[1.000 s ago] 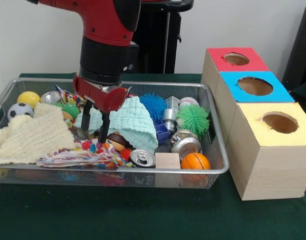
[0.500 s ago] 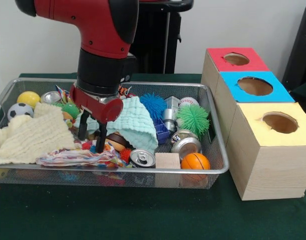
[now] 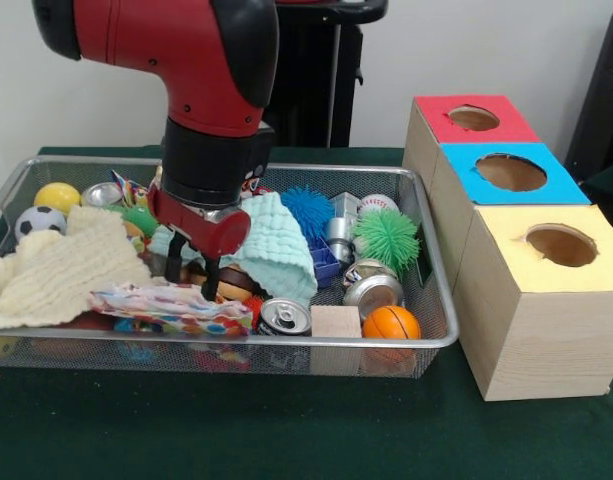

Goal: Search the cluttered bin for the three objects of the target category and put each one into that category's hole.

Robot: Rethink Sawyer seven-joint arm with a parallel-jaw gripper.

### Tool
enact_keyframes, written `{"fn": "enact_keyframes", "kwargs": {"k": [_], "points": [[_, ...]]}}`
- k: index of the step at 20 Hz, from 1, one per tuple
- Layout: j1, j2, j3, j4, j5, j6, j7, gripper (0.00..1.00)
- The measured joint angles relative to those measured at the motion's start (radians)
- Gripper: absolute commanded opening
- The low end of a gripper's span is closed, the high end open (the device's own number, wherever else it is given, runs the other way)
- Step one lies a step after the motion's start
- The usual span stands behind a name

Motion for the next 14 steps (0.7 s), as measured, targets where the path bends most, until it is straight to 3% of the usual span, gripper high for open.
{"fn": "enact_keyframes", "kwargs": {"k": [14], "points": [[-0.073,-0.066,0.007,0.064,0.0,0.0,0.0,1.0]]}}
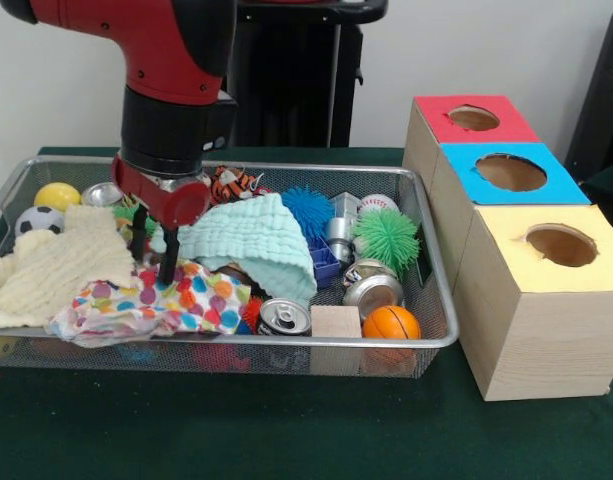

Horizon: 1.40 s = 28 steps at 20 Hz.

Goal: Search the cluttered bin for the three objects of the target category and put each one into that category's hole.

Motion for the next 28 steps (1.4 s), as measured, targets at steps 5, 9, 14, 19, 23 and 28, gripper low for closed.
{"fn": "enact_keyframes", "kwargs": {"k": [5,9,14,19,23,28], "points": [[-0.01,-0.009,0.0,0.02,0.0,0.0,0.0,1.0],[-0.009,-0.007,0.0,0.034,0.0,0.0,0.0,1.0],[-0.002,0.007,-0.003,0.043,0.0,-0.002,0.0,1.0],[0.007,0.015,-0.01,0.045,-0.01,-0.023,0.0,1.0],[0.016,0.016,-0.02,0.045,-0.022,-0.039,0.0,1.0],[0.047,0.04,-0.06,0.032,-0.048,-0.057,0.0,1.0]]}}
